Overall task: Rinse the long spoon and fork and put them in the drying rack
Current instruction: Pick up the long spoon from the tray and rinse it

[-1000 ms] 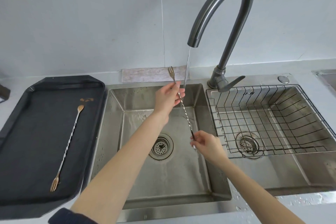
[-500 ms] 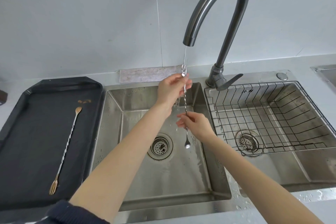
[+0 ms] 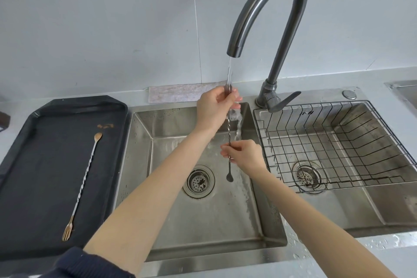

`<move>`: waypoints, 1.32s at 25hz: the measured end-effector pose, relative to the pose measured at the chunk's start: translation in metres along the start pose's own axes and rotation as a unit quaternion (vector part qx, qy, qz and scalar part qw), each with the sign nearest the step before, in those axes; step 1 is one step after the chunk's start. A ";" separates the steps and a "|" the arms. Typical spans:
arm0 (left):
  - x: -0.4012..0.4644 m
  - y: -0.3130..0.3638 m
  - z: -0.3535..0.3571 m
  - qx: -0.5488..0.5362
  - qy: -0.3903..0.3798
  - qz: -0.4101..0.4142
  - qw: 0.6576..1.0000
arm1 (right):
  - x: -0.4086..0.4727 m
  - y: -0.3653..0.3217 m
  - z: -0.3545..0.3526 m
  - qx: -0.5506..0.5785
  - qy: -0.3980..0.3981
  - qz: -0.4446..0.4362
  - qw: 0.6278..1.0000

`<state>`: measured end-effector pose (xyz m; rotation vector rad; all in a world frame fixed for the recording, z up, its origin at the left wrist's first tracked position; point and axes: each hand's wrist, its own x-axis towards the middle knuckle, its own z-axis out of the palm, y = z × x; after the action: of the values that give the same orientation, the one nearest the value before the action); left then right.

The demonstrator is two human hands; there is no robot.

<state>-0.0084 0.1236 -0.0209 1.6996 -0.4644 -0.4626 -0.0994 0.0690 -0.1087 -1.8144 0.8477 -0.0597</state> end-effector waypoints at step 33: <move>0.004 -0.001 -0.011 0.106 -0.128 0.000 0.986 | 0.001 -0.028 -0.014 -0.037 0.030 -0.097 0.994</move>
<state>0.0014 0.1305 -0.0203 1.8527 -0.7199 -0.6545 -0.0900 0.0623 -0.0795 -1.9692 0.7206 -0.2103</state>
